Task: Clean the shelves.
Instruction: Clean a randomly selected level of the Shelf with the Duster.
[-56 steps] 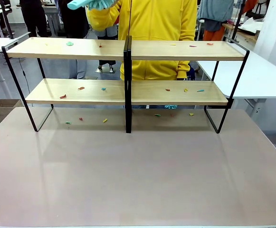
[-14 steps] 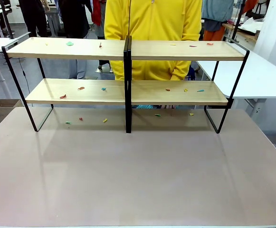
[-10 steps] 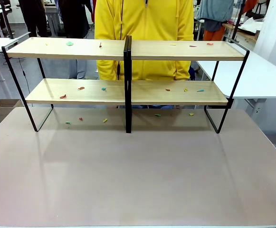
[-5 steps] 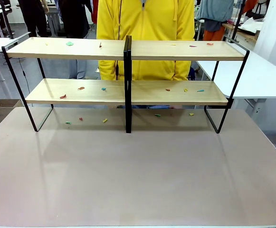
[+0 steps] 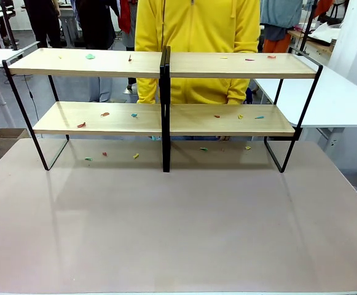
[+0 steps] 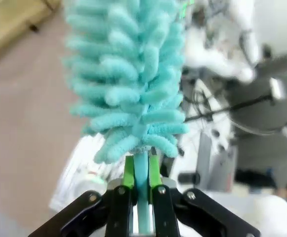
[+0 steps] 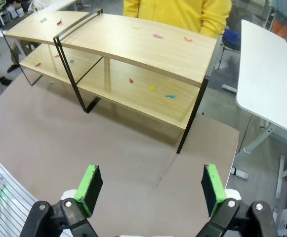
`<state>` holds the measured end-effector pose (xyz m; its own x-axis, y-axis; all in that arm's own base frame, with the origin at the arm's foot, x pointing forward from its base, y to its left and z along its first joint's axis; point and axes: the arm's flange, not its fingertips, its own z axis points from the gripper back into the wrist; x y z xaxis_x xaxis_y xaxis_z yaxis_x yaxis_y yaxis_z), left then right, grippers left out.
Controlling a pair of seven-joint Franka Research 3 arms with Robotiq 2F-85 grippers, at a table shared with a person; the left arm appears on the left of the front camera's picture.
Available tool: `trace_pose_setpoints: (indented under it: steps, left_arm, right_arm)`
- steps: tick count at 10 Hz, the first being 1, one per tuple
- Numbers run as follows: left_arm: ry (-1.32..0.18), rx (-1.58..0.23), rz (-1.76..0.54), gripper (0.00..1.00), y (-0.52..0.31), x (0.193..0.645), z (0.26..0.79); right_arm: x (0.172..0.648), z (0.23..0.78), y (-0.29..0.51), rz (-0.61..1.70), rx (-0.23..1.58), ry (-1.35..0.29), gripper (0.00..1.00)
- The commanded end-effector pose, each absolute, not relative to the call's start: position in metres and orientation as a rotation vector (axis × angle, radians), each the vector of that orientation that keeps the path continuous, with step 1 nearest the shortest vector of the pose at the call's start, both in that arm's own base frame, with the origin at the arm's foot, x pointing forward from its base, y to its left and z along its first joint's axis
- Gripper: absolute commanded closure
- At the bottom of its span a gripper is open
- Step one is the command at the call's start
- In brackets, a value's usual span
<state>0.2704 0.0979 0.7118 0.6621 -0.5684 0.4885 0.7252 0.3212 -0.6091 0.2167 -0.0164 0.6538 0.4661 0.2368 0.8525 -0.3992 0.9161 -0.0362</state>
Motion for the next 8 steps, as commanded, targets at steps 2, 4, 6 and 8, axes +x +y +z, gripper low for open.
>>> trace_pose_setpoints:
  steps: [2,4,6,8]
  left_arm:
    - [0.291,-0.59,-0.991,0.87,-0.005,0.305,0.645]
    - [0.501,-0.598,-1.022,0.87,-0.063,0.332,0.593]
    - [0.491,-0.65,-0.934,0.87,-0.094,0.355,0.555]
    - [0.535,-0.618,-0.996,0.87,-0.099,0.346,0.551]
  right_arm:
    - [0.217,0.653,-0.017,0.404,0.182,-1.016,0.0]
    - [0.217,0.653,-0.017,0.404,0.182,-1.016,0.0]
    - [0.217,0.653,-0.017,0.404,0.182,-1.016,0.0]
    - [0.217,0.653,-0.017,0.404,0.182,-1.016,0.0]
